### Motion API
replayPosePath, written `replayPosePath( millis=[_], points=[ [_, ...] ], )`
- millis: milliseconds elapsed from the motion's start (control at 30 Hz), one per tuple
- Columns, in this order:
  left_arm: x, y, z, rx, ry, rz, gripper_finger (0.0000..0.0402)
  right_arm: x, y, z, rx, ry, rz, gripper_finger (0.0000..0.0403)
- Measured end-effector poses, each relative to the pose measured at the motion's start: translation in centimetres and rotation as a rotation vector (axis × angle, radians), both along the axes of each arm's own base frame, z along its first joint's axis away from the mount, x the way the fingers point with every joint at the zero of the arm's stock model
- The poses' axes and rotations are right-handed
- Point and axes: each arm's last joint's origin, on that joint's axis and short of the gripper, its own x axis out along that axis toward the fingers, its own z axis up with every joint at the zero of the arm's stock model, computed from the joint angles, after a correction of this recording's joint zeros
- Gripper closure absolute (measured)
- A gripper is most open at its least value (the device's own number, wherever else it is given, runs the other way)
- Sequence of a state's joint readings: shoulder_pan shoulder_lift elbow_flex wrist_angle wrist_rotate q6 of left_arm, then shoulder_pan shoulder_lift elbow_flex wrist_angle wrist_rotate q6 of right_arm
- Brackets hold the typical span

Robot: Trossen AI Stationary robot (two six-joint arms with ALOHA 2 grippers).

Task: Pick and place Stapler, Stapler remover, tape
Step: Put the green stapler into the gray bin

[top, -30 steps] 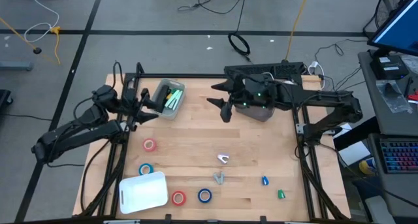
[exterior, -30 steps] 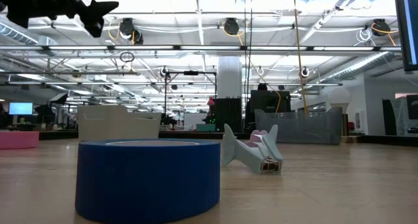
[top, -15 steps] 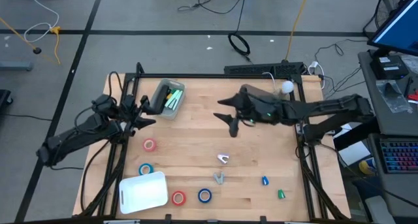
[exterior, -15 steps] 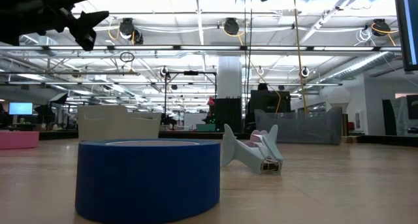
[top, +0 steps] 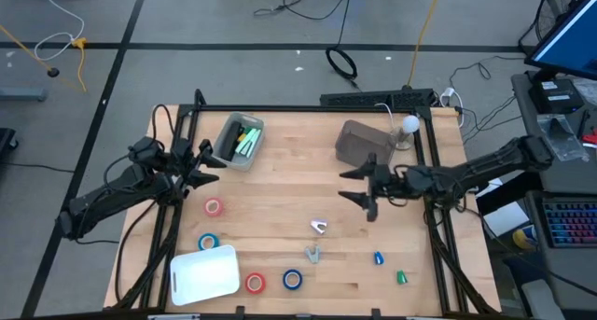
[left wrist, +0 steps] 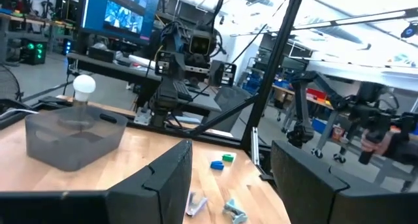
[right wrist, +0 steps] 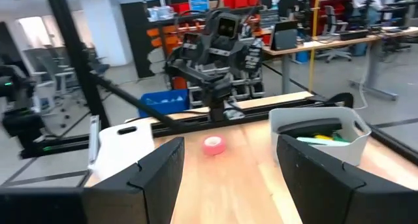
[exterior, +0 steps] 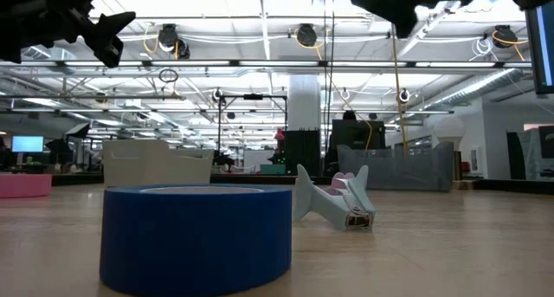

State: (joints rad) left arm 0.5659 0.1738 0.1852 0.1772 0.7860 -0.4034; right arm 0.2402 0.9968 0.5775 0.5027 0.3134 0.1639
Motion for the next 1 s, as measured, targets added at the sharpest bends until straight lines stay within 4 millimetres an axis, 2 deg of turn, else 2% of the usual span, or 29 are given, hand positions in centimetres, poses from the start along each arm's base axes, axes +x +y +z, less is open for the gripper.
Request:
replayPosePath(
  millis=[167,333,500,667,833,1000],
  points=[
    [0.0,0.0,0.1,-0.007,-0.004,-0.001,0.0195,-1.8,0.7,-1.2,0.024,0.031,0.058,0.0165],
    [0.0,0.0,0.1,-0.067,0.01,-0.009,0.0195,-3.2,1.8,-2.1,0.149,0.176,0.211,0.0163],
    [0.0,0.0,0.1,-0.096,0.017,-0.013,0.0195,-4.4,2.7,-3.6,0.456,0.422,0.352,0.0167],
    [0.0,0.0,0.1,-0.094,0.016,-0.012,0.0195,-5.5,3.6,-4.7,0.851,0.717,0.427,0.0165],
    [0.0,0.0,0.1,-0.089,0.015,-0.011,0.0195,-6.8,4.6,-5.6,1.211,1.033,0.345,0.0165],
    [0.0,0.0,0.1,-0.089,0.015,-0.011,0.0195,-8.1,6.2,-5.7,1.418,1.246,0.299,0.0165]
  ],
)
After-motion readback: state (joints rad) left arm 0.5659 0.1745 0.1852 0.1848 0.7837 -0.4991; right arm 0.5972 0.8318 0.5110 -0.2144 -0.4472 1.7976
